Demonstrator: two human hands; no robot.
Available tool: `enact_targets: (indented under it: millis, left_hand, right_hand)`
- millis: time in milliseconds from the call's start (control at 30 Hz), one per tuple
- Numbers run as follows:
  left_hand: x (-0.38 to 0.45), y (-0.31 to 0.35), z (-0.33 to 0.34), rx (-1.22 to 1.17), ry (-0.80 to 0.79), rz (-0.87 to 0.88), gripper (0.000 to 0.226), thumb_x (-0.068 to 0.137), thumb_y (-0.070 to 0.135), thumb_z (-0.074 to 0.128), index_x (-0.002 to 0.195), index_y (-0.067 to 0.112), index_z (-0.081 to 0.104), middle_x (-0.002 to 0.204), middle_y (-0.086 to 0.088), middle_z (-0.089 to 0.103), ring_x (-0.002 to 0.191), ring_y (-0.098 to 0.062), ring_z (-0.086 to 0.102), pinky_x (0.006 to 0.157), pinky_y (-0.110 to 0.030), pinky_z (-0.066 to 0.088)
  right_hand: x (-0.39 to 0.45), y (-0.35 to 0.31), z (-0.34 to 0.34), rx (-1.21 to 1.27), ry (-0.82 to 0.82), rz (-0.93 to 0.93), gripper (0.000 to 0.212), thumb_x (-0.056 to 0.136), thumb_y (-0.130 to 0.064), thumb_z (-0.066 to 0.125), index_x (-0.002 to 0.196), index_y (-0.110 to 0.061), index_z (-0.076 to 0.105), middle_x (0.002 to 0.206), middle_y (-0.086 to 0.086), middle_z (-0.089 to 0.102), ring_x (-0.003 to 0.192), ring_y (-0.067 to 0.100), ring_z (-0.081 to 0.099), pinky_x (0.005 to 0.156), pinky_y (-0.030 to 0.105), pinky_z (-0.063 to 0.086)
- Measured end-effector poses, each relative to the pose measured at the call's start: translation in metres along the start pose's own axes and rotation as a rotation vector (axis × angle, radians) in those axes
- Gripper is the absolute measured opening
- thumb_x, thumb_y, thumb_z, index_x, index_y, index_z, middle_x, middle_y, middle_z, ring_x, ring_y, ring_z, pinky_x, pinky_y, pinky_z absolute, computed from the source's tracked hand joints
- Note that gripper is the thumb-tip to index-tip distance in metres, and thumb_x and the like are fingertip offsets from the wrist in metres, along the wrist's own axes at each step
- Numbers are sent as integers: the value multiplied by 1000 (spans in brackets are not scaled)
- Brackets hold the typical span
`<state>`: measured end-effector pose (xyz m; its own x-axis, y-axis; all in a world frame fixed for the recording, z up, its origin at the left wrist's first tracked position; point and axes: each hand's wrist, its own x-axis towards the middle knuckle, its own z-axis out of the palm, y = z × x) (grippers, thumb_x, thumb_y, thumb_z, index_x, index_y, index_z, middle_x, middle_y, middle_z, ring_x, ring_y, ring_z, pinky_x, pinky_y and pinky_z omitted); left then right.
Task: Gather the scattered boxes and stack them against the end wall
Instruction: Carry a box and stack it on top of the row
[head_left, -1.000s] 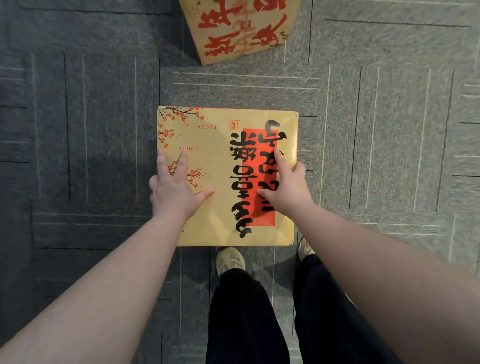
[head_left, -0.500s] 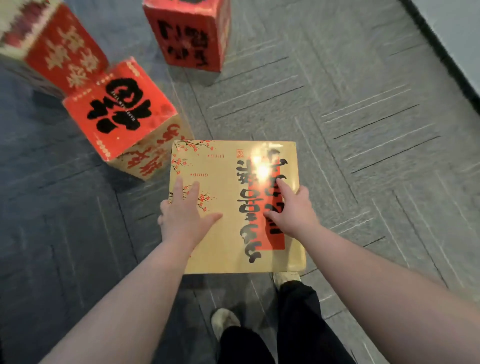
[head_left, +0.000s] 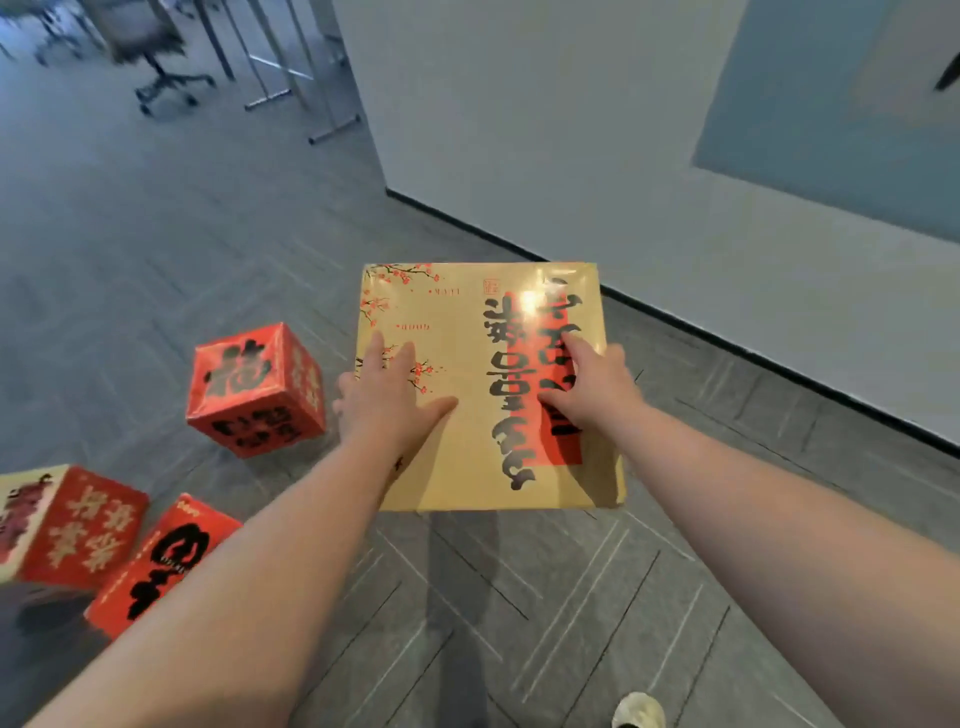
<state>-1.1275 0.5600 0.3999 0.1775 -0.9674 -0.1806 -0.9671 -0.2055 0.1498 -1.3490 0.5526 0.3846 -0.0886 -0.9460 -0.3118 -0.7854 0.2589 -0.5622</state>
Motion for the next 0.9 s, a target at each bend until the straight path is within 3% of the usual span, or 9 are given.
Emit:
enact_targets:
  millis: [267,400,600,900]
  left_hand:
    - [7,176,-107,11,53,159,86,74,74,56,146,39,24,160,6,4,133,-37,29,105,-54,33]
    - [13,273,-136,-2,76,279,85,73,76,55,145,38,30,159,5,9,135,-38,28,105,-55,32]
    - [15,420,-140,-9,52,525,80,75,75,53,143,37,33,158,4,11,134,-38,29,104,-55,32]
    - [2,647,-93,5,-69,1002,77,75,74,53,140,37,36,157,4,16,131,-38,31,104,-53,33]
  right_hand:
    - [9,46,-200,8,94,-15,68,82,-50,66,140,-28,38,126,17,45,119,34,46,103,41,41]
    - [12,89,-289,-15,186,25,71,83,-54,63,142,-24,37,129,17,47,122,31,43,103,39,39]
    - [-3,178,-388,4,355,195,70,83,-54,62,141,-26,36,129,15,46,119,31,45,101,40,40]
    - [-52,321,-477,47,573,590,67,85,-52,60,141,-25,36,130,13,49,119,31,45,99,40,41]
